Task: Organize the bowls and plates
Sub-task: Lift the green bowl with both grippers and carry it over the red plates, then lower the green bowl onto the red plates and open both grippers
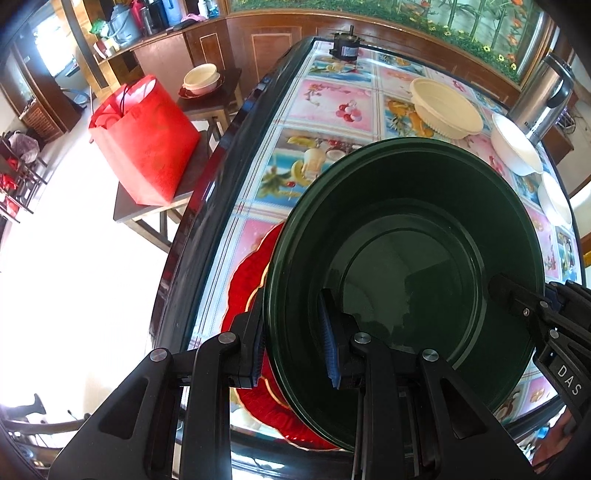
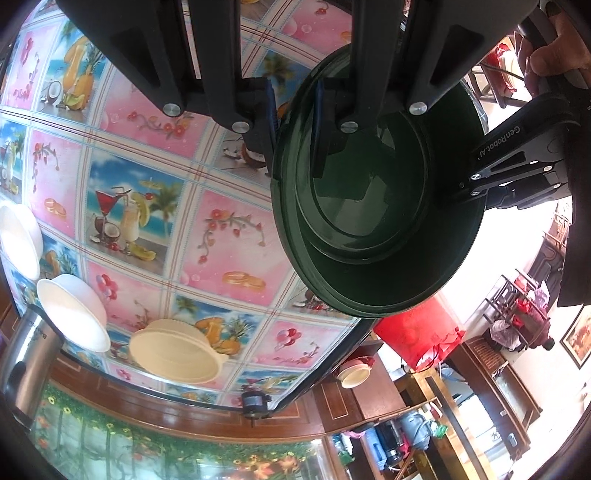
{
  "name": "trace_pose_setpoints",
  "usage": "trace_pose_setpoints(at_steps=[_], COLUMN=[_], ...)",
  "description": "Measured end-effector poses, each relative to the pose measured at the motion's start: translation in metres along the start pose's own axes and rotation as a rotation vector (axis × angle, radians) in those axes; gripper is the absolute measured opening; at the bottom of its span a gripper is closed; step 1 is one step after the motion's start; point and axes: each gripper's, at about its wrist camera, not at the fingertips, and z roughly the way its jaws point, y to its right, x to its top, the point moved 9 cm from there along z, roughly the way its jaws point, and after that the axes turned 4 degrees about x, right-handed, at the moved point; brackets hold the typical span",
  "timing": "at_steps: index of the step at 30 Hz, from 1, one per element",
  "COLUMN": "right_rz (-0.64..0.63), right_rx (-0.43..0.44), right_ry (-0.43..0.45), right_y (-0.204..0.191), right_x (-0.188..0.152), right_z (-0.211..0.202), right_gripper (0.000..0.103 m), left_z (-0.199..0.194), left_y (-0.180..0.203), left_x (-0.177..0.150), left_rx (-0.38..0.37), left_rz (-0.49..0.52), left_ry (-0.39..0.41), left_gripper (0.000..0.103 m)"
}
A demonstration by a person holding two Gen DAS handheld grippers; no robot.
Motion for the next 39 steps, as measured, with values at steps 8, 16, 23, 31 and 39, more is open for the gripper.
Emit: trace_pose_setpoints(at_steps=[8, 16, 23, 31, 39], right_rz=[-0.020, -0.034, -0.043, -0.033, -0.044], right_rx=[0.002, -0.001, 0.002, 0.021, 0.015], right_ry=[-0.038, -0.073, -0.086, -0.111, -0.150], right_y=[-0.010, -0.015, -0.019, -0.021, -0.022], right_x=[-0.010, -0.022, -0.024, -0.027, -0.033], right_z=[0.011, 0.019, 0.021, 0.026, 0.039], right_gripper=[0.016, 0.016, 0.017, 0.017, 0.019], left_z=[0.009, 0.018, 0.020, 0.023, 0.028], left_y=[-0.007, -0.010, -0.012, -0.015, -0.016], left_x=[-0.014, -0.022, -0.026, -0.029, -0.033], left_rx=[0.008, 0.016, 0.021, 0.030, 0.042], left_rz=[-0.001, 0.001, 0.004, 0.010, 0.016], left_ry=[-0.027, -0.047, -0.053, -0.061, -0.069], left_gripper=[0.026, 0.026, 0.026, 0.026, 0.026])
